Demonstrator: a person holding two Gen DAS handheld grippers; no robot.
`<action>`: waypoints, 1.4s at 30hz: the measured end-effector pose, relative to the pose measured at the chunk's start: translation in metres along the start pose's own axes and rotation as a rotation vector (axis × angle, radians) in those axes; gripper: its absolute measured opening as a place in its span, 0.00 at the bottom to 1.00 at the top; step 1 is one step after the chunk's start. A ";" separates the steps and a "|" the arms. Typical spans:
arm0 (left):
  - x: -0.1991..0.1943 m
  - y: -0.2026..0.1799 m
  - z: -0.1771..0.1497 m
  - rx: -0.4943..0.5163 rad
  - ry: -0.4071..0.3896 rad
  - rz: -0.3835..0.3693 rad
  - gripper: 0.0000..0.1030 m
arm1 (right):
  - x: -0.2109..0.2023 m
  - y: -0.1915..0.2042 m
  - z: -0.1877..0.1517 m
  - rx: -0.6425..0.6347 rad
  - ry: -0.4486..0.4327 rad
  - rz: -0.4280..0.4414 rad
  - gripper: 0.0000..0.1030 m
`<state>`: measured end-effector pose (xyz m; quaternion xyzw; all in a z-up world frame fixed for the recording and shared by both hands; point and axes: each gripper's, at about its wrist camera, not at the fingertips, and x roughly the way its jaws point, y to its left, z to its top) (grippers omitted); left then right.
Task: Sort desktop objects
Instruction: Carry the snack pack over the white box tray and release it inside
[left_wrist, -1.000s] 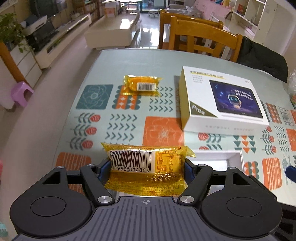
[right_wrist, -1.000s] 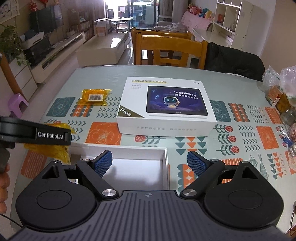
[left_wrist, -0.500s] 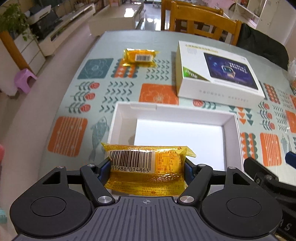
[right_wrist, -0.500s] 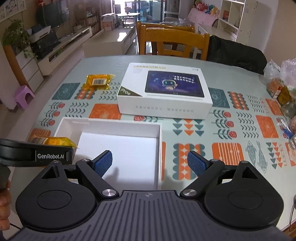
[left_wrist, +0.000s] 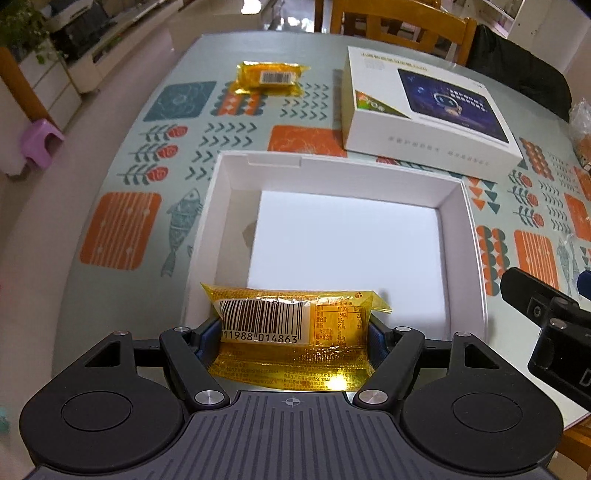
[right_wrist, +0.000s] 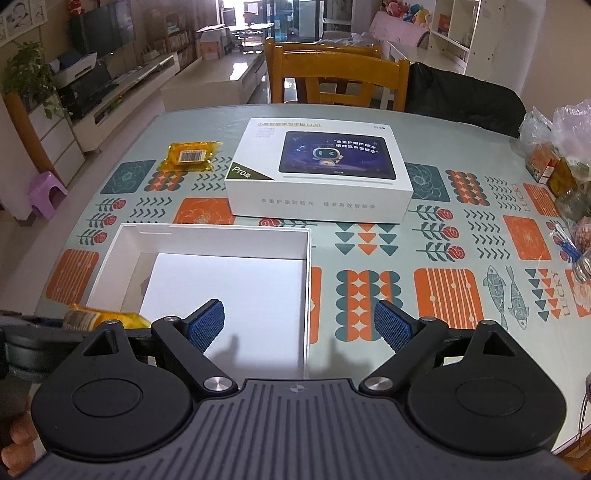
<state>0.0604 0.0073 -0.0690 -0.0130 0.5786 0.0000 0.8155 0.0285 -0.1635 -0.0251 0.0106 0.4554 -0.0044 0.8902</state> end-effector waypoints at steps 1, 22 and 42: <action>0.002 0.000 0.000 -0.001 0.003 -0.009 0.70 | 0.000 0.000 0.000 0.001 0.002 -0.002 1.00; 0.098 -0.013 0.020 0.112 0.042 -0.008 0.81 | 0.016 0.009 0.004 -0.007 0.050 -0.061 1.00; 0.027 0.007 0.026 0.059 -0.066 0.043 1.00 | 0.015 0.010 0.014 -0.008 0.019 -0.009 1.00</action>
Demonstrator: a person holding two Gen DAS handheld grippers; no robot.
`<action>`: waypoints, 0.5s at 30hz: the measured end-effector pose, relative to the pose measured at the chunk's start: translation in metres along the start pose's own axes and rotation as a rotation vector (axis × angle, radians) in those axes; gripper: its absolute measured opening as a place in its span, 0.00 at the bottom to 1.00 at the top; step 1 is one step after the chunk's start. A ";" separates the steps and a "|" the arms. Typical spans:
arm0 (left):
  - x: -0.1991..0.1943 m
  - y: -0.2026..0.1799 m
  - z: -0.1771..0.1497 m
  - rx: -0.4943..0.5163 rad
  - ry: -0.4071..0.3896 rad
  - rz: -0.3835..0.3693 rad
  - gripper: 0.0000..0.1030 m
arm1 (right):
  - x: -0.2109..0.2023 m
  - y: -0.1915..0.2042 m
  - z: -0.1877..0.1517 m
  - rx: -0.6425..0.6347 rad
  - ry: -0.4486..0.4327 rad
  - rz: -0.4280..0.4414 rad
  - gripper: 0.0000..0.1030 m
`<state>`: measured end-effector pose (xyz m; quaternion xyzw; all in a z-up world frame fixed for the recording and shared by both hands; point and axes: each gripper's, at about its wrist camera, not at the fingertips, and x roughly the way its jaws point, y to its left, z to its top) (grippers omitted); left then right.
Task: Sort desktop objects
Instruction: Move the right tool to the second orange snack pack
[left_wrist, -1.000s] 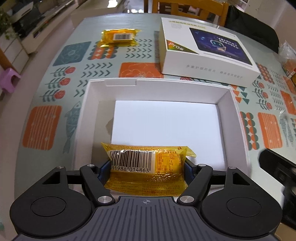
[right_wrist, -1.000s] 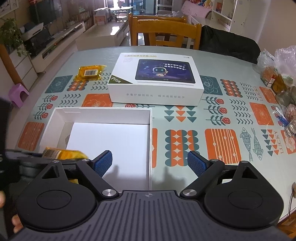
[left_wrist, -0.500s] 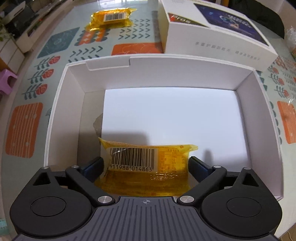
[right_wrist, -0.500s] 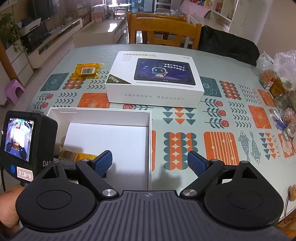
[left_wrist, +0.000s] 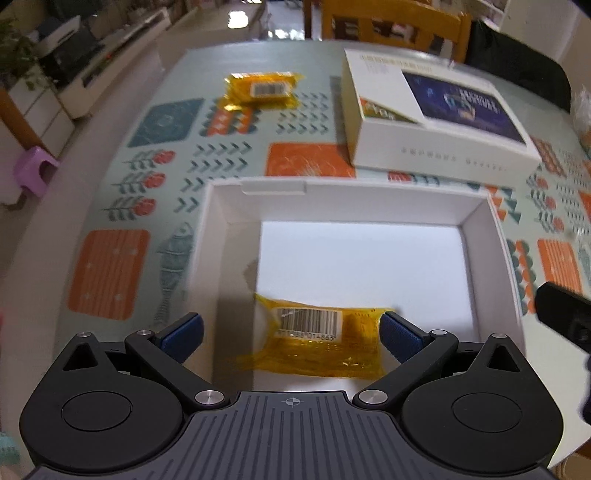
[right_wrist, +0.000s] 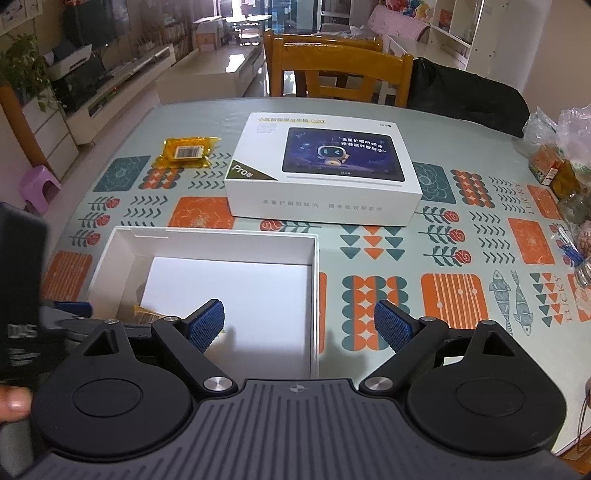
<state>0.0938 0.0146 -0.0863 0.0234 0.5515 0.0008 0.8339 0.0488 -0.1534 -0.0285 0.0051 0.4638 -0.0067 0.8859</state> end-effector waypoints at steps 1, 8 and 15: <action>-0.005 0.001 0.001 -0.008 -0.006 0.003 1.00 | -0.001 -0.001 0.000 0.001 -0.003 0.004 1.00; -0.037 0.013 0.011 -0.060 -0.050 0.029 1.00 | 0.004 -0.002 -0.001 -0.003 -0.012 0.031 1.00; -0.048 0.035 0.027 -0.063 -0.080 0.022 1.00 | 0.000 0.014 0.015 -0.028 -0.058 0.015 1.00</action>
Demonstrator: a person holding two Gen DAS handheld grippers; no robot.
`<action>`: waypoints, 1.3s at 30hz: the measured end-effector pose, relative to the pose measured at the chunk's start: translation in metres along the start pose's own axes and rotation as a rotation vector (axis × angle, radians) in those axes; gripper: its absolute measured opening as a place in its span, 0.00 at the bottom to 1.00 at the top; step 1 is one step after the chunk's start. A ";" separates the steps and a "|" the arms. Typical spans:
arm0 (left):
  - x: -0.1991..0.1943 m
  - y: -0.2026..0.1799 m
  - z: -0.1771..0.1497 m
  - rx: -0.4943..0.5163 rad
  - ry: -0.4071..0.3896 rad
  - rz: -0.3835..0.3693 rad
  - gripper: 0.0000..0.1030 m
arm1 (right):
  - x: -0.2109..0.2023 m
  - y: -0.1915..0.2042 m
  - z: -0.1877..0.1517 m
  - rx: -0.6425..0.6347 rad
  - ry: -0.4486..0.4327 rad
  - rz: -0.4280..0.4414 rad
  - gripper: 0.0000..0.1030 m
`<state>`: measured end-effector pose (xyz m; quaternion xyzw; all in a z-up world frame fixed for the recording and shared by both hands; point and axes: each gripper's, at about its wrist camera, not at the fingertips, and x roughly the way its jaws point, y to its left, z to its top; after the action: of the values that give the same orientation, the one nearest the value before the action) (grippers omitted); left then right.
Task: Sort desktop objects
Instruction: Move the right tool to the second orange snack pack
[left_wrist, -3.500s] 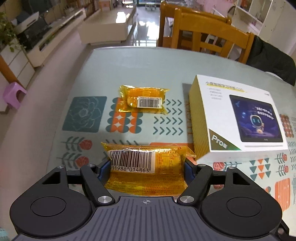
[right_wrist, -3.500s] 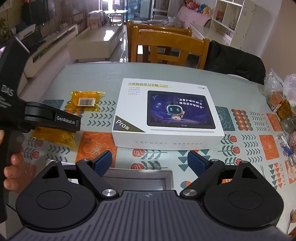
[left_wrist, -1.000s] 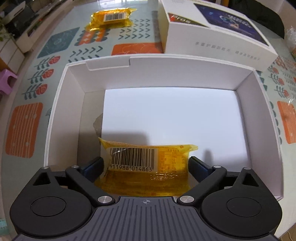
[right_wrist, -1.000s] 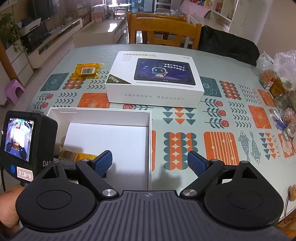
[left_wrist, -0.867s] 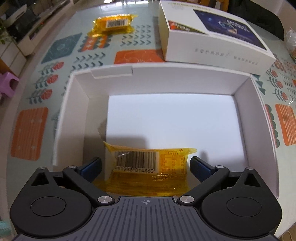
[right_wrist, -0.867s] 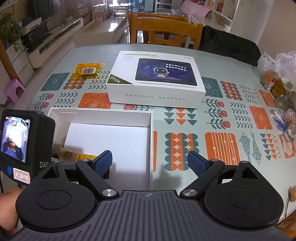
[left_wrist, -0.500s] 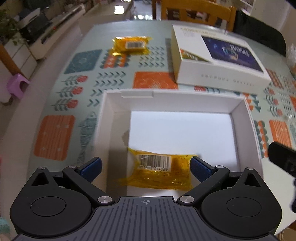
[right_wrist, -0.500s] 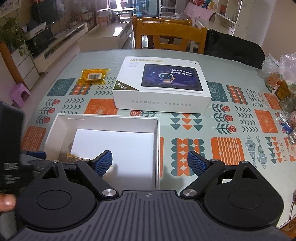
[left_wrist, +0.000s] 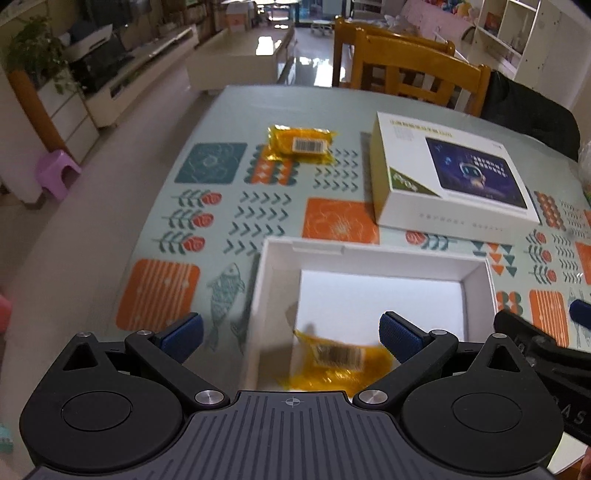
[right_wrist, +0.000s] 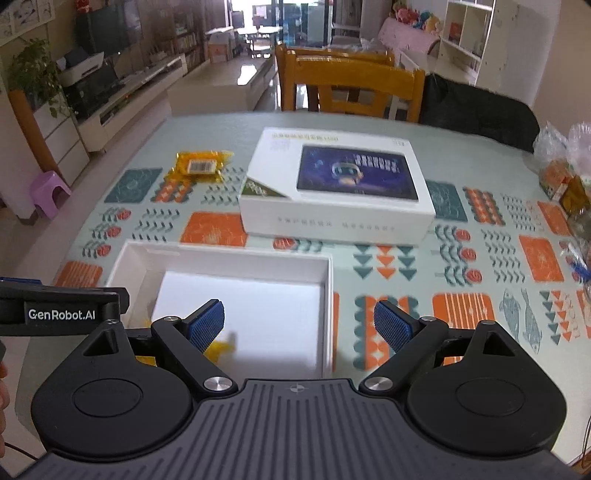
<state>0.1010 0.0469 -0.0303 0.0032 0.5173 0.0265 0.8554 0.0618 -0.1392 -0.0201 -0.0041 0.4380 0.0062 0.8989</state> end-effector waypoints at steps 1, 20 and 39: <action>0.001 0.004 0.003 0.002 -0.002 -0.004 1.00 | 0.000 0.005 0.005 -0.005 -0.013 -0.007 1.00; 0.076 0.119 0.081 0.062 0.058 -0.072 1.00 | 0.078 0.121 0.106 -0.033 -0.032 -0.067 1.00; 0.159 0.164 0.153 0.092 0.096 -0.072 1.00 | 0.190 0.176 0.184 0.022 0.060 0.003 1.00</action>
<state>0.3036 0.2218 -0.0945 0.0226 0.5580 -0.0278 0.8290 0.3210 0.0410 -0.0570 0.0061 0.4649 0.0027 0.8853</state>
